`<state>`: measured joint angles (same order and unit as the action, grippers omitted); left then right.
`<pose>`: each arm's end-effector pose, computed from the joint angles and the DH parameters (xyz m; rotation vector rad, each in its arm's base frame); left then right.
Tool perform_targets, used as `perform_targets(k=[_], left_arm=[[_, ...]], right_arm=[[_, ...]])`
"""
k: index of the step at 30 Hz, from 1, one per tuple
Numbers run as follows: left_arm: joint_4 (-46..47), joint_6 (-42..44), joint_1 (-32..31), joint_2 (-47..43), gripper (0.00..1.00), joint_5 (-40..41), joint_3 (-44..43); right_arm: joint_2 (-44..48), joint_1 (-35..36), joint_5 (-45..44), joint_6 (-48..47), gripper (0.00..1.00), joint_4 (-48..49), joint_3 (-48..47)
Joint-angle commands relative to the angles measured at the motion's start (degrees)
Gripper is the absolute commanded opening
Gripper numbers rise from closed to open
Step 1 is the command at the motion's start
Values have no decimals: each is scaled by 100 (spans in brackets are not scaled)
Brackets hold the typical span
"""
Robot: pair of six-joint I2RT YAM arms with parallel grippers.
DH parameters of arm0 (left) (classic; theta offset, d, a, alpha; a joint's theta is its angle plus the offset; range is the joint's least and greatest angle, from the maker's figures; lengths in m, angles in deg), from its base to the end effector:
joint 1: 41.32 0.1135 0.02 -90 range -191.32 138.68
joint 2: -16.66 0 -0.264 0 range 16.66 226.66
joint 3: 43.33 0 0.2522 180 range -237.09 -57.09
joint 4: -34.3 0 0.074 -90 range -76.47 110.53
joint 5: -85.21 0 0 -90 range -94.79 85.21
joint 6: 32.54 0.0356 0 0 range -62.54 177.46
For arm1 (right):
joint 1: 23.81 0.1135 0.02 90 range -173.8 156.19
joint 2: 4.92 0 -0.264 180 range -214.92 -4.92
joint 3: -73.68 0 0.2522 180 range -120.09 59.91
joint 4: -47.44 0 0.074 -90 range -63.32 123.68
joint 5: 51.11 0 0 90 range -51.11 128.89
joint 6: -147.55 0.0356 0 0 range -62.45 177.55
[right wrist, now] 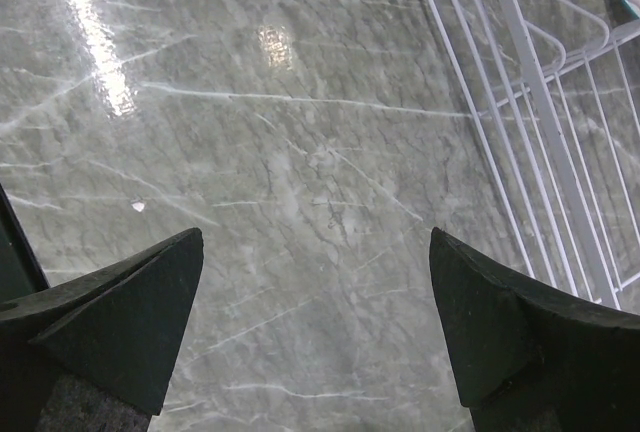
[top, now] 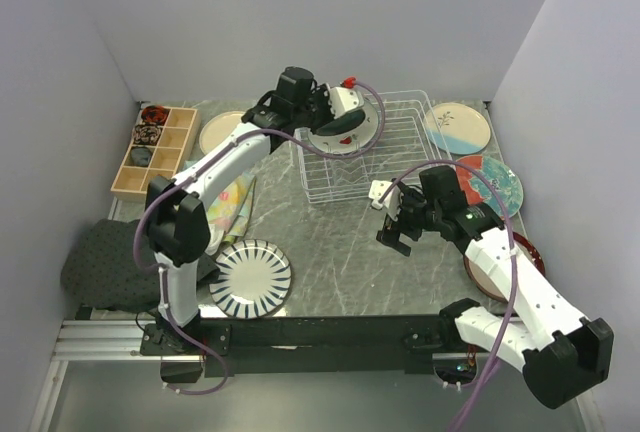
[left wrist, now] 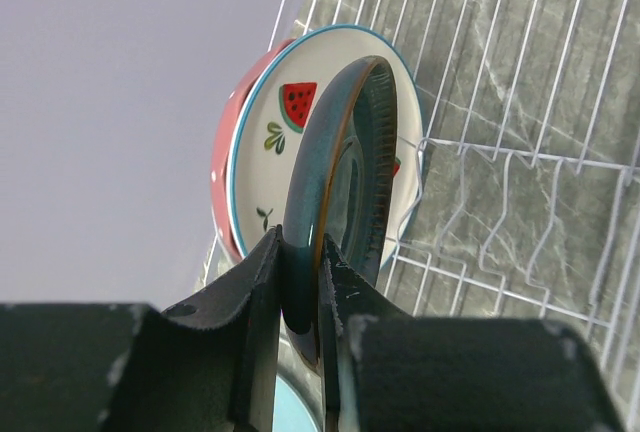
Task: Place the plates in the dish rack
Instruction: Insert the plate into the dish rack
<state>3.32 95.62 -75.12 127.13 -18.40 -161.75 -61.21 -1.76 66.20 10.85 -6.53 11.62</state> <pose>0.3793 -0.2640 0.3532 1.2762 1.4946 -0.1843 0.1744 0.0883 0.2797 -1.4823 1.7870 0.3603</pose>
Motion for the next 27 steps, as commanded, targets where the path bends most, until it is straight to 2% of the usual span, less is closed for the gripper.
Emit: perform_targets(k=[1, 18, 27], left_arm=[[438, 474, 93, 210, 1, -327, -520], [385, 720, 190, 1098, 1, -661, -1153], [438, 580, 190, 1204, 1, -793, -1056]], right_arm=[[-57, -42, -103, -85, 100, 171, 66], [-233, -42, -200, -94, 100, 162, 83], [-294, -42, -235, -103, 100, 162, 83]])
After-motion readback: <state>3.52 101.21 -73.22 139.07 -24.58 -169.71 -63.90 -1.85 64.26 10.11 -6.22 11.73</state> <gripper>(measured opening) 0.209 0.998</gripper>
